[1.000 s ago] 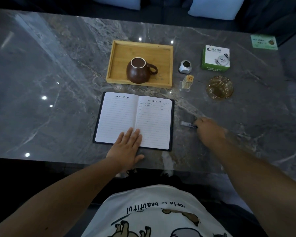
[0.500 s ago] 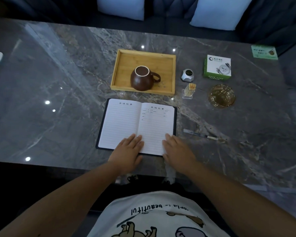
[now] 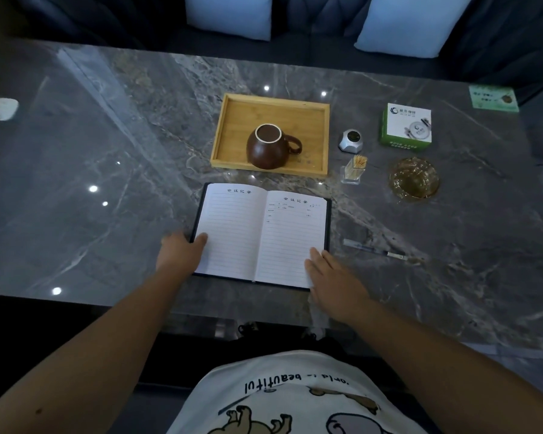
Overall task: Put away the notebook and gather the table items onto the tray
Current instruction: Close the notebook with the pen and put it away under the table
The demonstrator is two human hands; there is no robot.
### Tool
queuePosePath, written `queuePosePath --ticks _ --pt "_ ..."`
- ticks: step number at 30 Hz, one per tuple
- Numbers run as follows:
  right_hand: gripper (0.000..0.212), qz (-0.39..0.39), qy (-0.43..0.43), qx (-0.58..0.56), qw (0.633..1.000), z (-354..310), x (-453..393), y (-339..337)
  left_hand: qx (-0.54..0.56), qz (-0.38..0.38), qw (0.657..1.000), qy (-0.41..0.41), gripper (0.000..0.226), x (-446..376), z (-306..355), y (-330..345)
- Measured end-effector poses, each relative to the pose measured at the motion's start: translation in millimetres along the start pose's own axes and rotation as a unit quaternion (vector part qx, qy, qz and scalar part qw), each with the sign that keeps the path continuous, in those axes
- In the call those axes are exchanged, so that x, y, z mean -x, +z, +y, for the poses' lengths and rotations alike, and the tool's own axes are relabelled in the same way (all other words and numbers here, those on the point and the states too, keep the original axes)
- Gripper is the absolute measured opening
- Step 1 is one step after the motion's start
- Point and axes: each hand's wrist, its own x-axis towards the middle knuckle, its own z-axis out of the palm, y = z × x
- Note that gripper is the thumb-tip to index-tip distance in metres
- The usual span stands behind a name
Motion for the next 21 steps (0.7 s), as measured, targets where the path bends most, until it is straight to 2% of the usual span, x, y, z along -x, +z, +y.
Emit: queuePosePath --ticks 4,8,12,17,21 --pt "0.065 -0.004 0.0 -0.022 1.0 2 0 -1 0.01 -0.066 0.997 0.025 0.042 -5 3 -17" --pt "0.065 -0.001 0.0 -0.045 0.999 3 1 -3 0.088 -0.077 0.989 0.085 0.029 9 11 -32" --pt "0.064 0.009 -0.014 -0.061 0.998 6 2 -5 0.15 -0.098 0.972 0.154 0.025 41 39 -31" --pt "0.054 0.043 -0.022 -0.109 0.993 18 8 -7 0.131 -0.118 0.961 0.213 0.036 74 93 -1" --pt "0.058 0.05 0.019 -0.107 0.993 35 22 4 0.082 -0.138 0.955 0.248 0.052 96 125 33"
